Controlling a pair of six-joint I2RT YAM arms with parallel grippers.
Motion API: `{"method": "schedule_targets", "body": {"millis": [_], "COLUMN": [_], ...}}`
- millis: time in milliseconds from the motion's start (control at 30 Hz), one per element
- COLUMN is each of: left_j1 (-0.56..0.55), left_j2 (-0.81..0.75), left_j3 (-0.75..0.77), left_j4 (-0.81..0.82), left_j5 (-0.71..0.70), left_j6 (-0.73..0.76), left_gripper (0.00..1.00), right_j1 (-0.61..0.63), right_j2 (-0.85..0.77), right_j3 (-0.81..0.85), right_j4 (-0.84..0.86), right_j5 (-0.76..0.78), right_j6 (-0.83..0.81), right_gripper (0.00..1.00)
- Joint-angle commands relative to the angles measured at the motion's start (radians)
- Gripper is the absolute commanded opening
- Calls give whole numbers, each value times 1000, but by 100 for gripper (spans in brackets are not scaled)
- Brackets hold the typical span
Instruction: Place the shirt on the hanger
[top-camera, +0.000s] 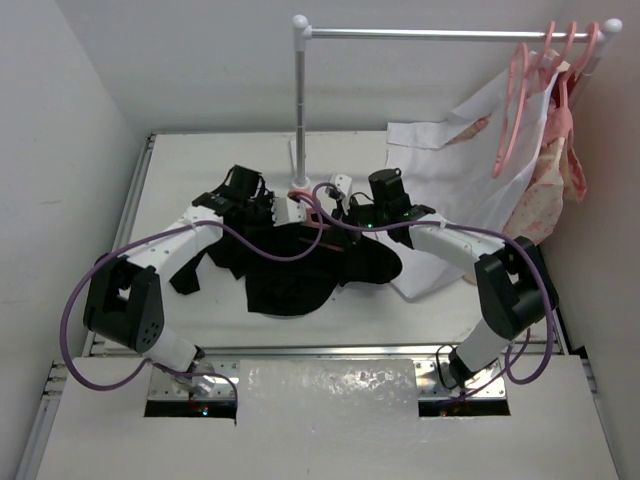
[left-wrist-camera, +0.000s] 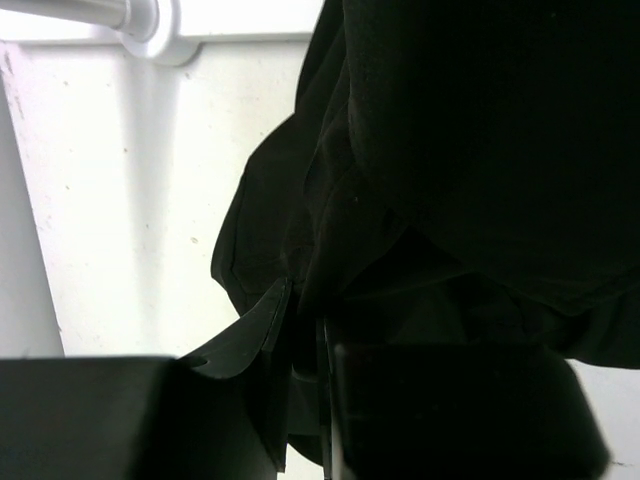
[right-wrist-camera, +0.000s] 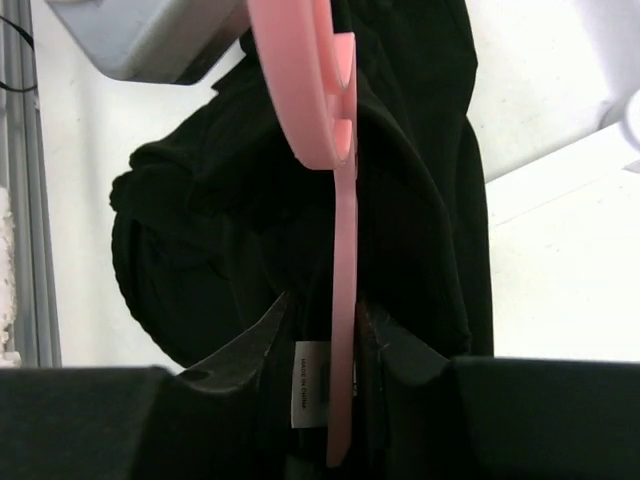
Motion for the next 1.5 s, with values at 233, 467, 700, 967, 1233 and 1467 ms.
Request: {"method": "schedule_targets", "body": {"millis": [233,467,700,967,1233,1467], "left_j1": [-15,-25,-61,18,143,144], "left_j2": [-34,-3,32,-9,-66,-113], "left_j3": [6,-86,-11,3,60,159], "left_j4": [149,288,237,192,124,121], "left_j5": [71,-239,-239,-52,196,287], "left_j6": [-37,95,38,-34,-105,-259], "left_gripper": [13,33,43,60,61,100], "right_j1": [17,9,14,-15,-21,-21], "right_j2": [3,-97,-127,-198,-238,-287], "right_j3": [-37,-28,-42,-38,22,120], "right_j4": [72,49,53,-24,-111,-193], "right_j5": [8,36,42,90,131,359], "right_j6": [32,18,7,-36,-45,90], "right_gripper": [0,0,0,0,0,0]}}
